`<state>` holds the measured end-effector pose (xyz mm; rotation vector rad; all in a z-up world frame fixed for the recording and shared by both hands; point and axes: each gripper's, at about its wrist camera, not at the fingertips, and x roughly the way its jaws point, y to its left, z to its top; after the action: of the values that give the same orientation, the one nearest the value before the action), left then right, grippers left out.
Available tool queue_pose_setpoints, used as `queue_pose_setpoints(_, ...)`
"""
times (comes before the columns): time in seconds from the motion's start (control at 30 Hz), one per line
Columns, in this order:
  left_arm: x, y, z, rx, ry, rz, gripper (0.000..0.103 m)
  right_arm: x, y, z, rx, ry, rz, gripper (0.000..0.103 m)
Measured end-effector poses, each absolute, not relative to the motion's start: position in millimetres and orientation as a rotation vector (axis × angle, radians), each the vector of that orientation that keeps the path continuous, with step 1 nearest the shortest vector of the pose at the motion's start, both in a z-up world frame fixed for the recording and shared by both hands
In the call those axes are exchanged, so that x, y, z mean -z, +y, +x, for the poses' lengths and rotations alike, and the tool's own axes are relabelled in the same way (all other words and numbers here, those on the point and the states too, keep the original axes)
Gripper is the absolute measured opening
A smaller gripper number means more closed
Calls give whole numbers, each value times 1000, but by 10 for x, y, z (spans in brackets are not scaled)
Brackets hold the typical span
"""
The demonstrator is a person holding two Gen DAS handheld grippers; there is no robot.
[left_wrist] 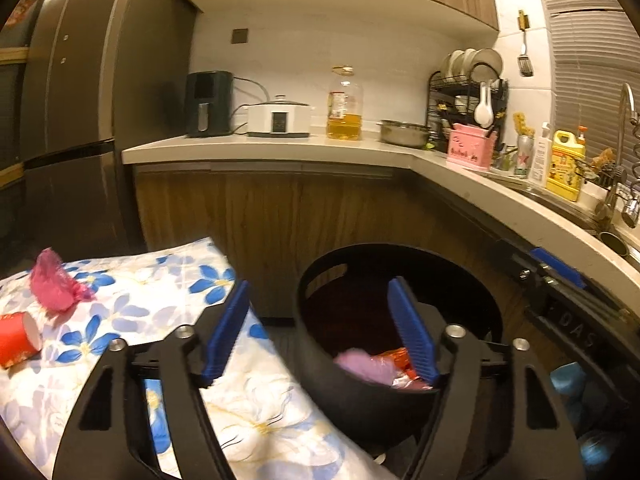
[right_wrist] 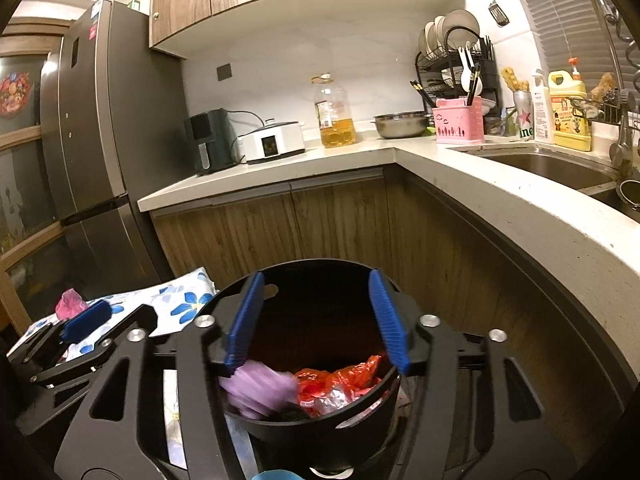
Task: Collect trash
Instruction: 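Open both grippers to drop the black bag and light pink bag into the bin, then move both open grippers back toward the red cup and bright pink bag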
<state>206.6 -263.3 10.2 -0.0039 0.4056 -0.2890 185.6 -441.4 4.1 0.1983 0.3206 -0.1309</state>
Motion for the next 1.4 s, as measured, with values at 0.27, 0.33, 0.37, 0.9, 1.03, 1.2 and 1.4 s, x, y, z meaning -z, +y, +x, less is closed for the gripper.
queue_pose_setpoints(0.27,-55,-2366,1885,181,406,-3,90,-75,-4288,1705,134,303,182,84)
queue_pose_setpoints(0.33,-49,-2281,1847,173,408,-17,97,-79,-4229,1664,134,297,177,87)
queue_pose_setpoints(0.37,-47,-2225,1818,166,407,-25,97,-78,-4202,1650,134,297,175,88)
queue_pose_setpoints(0.9,-16,-1578,1505,56,386,-48,97,-77,-3692,1541,86,309,173,90)
queue_pose_setpoints(1.03,-3,-1357,1423,13,375,-51,97,-47,-3470,1541,53,313,167,90)
queue_pose_setpoints(1.2,18,-1072,1373,-36,377,-70,97,-13,-3165,1535,8,310,161,90)
queue_pose_setpoints(1.4,47,-732,1313,-102,372,-85,97,38,-2851,1570,-37,321,155,90)
